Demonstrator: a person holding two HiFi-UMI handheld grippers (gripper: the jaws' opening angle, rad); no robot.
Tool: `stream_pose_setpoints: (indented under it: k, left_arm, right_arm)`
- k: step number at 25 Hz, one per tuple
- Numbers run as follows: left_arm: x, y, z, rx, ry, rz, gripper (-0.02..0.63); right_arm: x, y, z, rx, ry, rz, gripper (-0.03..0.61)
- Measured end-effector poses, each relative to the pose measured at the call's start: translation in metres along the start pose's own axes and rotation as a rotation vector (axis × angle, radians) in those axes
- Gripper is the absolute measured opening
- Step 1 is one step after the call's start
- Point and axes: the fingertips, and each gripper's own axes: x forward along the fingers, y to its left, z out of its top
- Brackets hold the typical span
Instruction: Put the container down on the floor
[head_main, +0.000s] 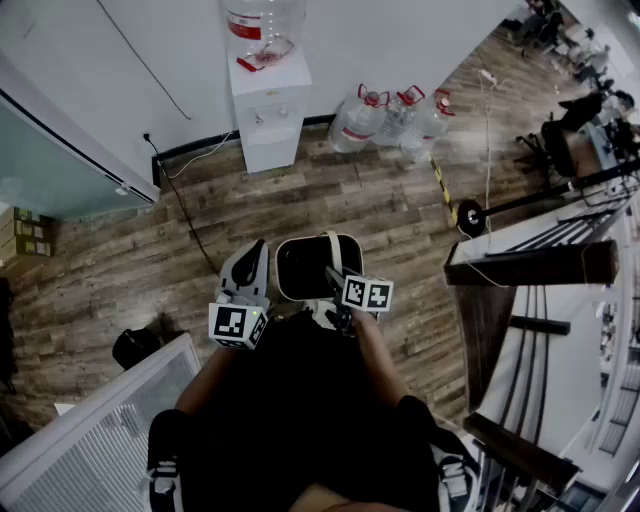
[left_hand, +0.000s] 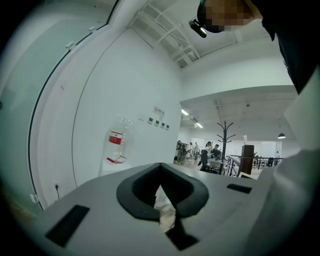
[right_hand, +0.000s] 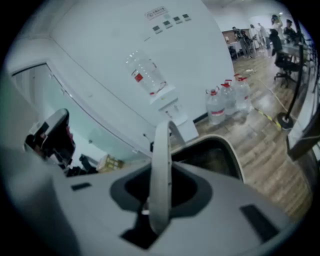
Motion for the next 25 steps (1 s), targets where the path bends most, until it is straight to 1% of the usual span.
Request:
stream_pose_setpoints:
  k: [14, 20, 25]
  left_arm:
    - [-0.003, -0.011, -0.006, -0.011, 0.011, -0.005, 0.028]
    - [-0.007, -0.021, -0.011, -0.014, 0.014, -0.017, 0.028]
    - [-0.008, -0.033, -0.014, -0.006, 0.020, -0.018, 0.028]
  right_arm:
    - [-0.005, -0.007, -0.017, 0.006, 0.017, 0.000, 0.101]
    - [-0.013, -0.008, -0.019, 0.033, 0.003, 0.012, 0.101]
    - [-0.023, -0.013, -0.022, 0.034, -0.007, 0.024, 0.100]
